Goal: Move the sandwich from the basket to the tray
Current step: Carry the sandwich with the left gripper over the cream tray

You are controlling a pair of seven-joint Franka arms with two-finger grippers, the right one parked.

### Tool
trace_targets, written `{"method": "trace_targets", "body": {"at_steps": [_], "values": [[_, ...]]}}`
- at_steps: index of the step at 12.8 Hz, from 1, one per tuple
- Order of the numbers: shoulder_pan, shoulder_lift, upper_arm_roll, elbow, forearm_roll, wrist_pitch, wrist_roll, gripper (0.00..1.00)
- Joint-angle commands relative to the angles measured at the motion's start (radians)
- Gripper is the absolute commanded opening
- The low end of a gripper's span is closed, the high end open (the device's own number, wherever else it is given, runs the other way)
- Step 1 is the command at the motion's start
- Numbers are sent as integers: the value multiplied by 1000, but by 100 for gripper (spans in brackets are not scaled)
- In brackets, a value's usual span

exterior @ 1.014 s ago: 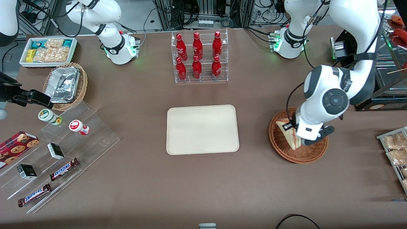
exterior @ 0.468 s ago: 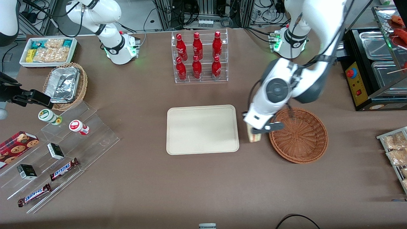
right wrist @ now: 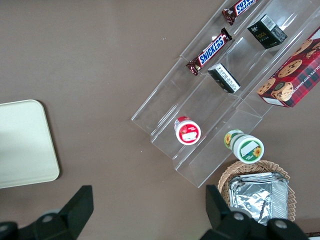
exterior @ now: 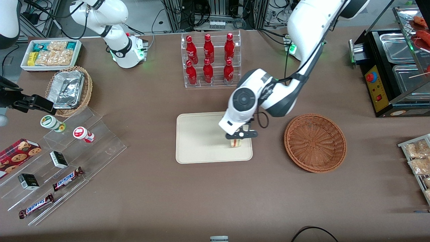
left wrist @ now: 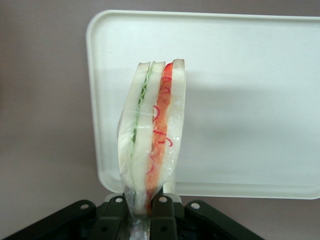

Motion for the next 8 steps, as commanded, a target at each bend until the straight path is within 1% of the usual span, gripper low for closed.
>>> {"method": "trace_targets", "body": {"at_steps": [1, 3, 6, 8], "values": [[-79, 100, 16, 134, 32, -25, -87, 0], [-107, 155, 16, 199, 72, -25, -166, 0], [-147, 203, 16, 242, 79, -24, -217, 0], [-168, 252, 18, 300, 102, -25, -239, 0]]}}
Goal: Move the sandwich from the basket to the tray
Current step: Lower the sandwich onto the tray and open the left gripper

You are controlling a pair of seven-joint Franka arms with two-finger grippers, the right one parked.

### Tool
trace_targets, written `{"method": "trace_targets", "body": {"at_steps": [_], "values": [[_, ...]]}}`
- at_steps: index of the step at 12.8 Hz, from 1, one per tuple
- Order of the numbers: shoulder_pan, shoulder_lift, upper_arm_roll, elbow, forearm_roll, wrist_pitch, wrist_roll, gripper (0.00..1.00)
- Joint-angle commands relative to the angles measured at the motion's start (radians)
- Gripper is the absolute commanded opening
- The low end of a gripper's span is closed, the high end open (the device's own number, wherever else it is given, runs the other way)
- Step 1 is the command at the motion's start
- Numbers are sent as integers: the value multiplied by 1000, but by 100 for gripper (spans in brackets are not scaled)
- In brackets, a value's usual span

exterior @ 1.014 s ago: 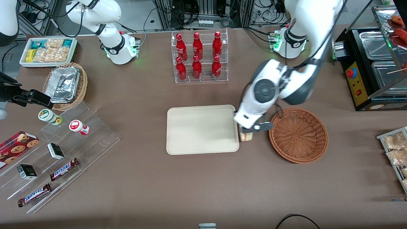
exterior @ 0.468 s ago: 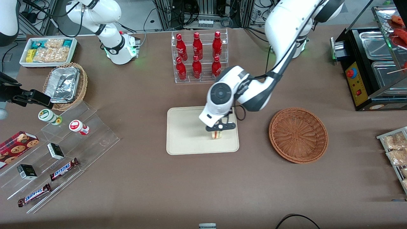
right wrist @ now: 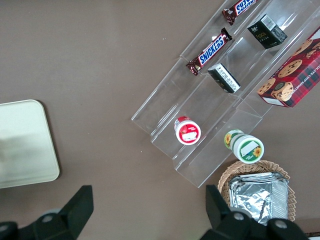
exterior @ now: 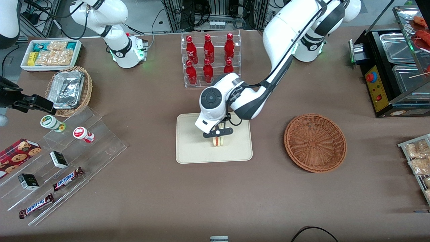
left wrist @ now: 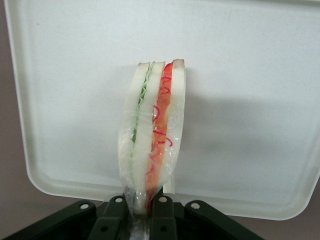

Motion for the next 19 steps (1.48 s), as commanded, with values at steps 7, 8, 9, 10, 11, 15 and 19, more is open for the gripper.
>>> {"method": "trace_targets", "body": {"at_steps": [7, 8, 9, 10, 11, 15, 19], "values": [[-36, 98, 15, 129, 38, -22, -107, 0], [-36, 103, 15, 139, 40, -21, -122, 0], [-36, 110, 17, 142, 40, -21, -122, 0], [-36, 113, 17, 142, 40, -16, -121, 19], [-36, 113, 17, 142, 40, -10, -121, 82], [-35, 87, 15, 143, 38, -28, -110, 100], [-30, 5, 9, 143, 35, -93, -83, 100]]}}
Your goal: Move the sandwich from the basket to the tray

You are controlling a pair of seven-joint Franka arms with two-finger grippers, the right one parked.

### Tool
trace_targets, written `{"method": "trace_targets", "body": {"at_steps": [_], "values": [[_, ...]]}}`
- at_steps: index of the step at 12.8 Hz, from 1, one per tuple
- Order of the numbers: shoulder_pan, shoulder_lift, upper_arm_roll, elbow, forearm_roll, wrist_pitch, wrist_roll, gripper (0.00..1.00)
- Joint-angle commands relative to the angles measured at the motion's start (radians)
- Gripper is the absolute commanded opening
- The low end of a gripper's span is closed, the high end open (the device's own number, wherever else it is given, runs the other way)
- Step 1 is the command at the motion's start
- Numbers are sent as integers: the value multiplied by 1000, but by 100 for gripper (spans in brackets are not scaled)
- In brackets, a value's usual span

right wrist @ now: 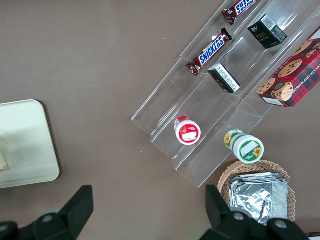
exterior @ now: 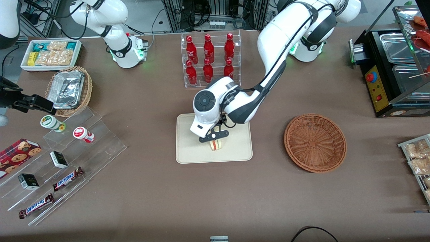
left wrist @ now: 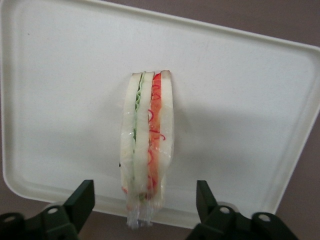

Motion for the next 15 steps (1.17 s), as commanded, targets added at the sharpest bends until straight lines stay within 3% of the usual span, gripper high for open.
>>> {"method": "trace_targets", "body": {"at_steps": [1, 6, 9, 15], "values": [[-9, -73, 3, -4, 14, -66, 22, 100], [59, -176, 9, -9, -35, -209, 188, 100], [181, -262, 2, -48, -49, -293, 344, 100], [388, -437, 3, -248, -49, -301, 661, 100]]}}
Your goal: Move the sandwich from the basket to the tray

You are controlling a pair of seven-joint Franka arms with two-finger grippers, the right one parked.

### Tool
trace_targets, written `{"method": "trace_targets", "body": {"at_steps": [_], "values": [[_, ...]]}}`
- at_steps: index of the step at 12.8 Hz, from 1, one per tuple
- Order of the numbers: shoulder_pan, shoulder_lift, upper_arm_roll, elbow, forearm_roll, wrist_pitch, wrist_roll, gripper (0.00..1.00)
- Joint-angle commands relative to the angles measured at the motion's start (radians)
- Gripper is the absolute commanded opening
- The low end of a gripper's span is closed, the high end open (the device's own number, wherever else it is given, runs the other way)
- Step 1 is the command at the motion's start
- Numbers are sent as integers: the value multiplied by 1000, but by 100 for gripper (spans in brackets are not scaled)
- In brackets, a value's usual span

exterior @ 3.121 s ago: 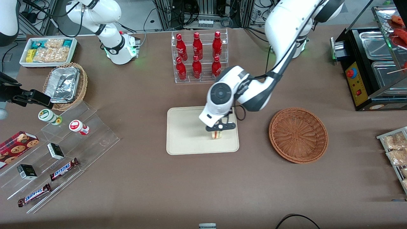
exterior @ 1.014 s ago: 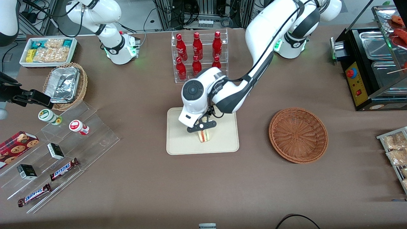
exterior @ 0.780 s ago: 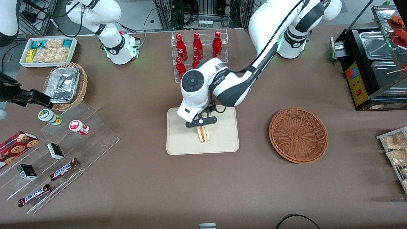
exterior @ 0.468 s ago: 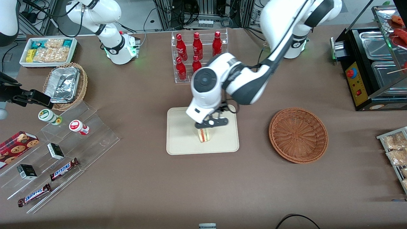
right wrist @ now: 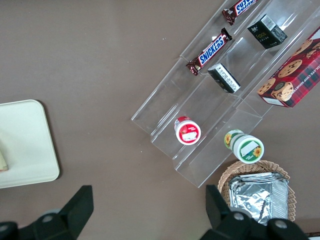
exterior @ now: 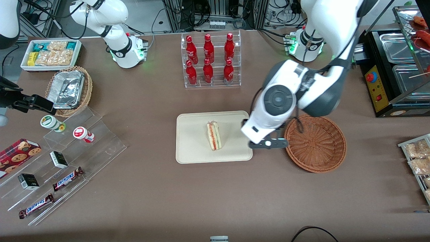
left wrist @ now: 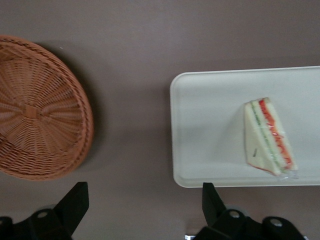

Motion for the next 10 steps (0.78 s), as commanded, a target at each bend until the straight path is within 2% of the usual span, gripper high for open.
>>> {"method": "trace_targets", "body": {"at_steps": [1, 5, 7, 9, 10], "values": [[89, -132, -5, -146, -13, -2, 135, 100], [192, -249, -5, -244, -13, -5, 264, 100], [198, -331, 3, -314, -13, -19, 308, 100], [250, -390, -1, -365, -14, -23, 362, 100], [253, -407, 3, -368, -34, -52, 405, 100]]}}
